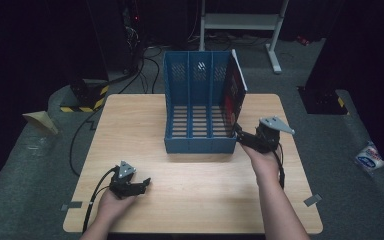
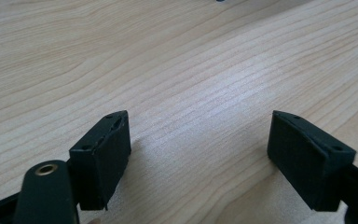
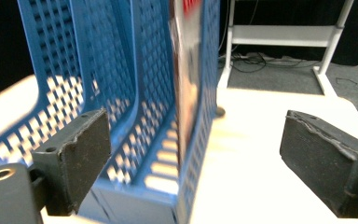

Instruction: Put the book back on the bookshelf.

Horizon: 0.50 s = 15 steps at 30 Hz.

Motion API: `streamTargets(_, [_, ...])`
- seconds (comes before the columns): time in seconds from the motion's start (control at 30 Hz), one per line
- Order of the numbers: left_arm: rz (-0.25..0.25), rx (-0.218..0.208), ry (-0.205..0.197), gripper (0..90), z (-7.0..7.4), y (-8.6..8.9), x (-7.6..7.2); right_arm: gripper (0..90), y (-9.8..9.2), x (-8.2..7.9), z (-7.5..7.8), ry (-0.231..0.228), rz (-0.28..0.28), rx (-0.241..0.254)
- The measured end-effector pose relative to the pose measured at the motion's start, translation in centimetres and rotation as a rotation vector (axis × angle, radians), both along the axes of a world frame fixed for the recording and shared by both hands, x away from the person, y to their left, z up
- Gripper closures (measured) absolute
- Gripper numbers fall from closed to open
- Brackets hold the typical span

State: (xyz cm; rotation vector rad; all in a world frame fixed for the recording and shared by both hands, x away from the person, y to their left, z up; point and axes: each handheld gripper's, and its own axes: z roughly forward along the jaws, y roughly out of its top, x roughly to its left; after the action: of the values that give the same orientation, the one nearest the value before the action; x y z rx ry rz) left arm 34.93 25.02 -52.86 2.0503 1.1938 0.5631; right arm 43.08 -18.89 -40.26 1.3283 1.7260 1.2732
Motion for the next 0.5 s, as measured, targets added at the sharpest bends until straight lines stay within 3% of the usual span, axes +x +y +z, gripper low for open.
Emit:
streamTargets(0.07, [-0.001, -0.009, 0.009, 19.9, 0.0, 0.0, 0.0, 9.6, -0.5, -0.9, -1.7, 0.01, 0.005, -0.032])
streamTargets(0.17, [0.0, -0.006, 0.014, 18.4, 0.0, 0.0, 0.0, 9.5, -1.2, -2.1, -4.4, 0.073, 0.011, -0.063])
streamTargets(0.4, [0.008, -0.004, 0.016, 16.7, 0.0, 0.0, 0.1, 9.3, -2.5, -5.1, -10.3, 0.291, 0.013, -0.156])
streamTargets(0.5, [0.011, -0.004, 0.016, 16.4, 0.0, 0.0, 0.1, 9.8, -2.8, -5.9, -11.9, 0.349, 0.009, -0.2])
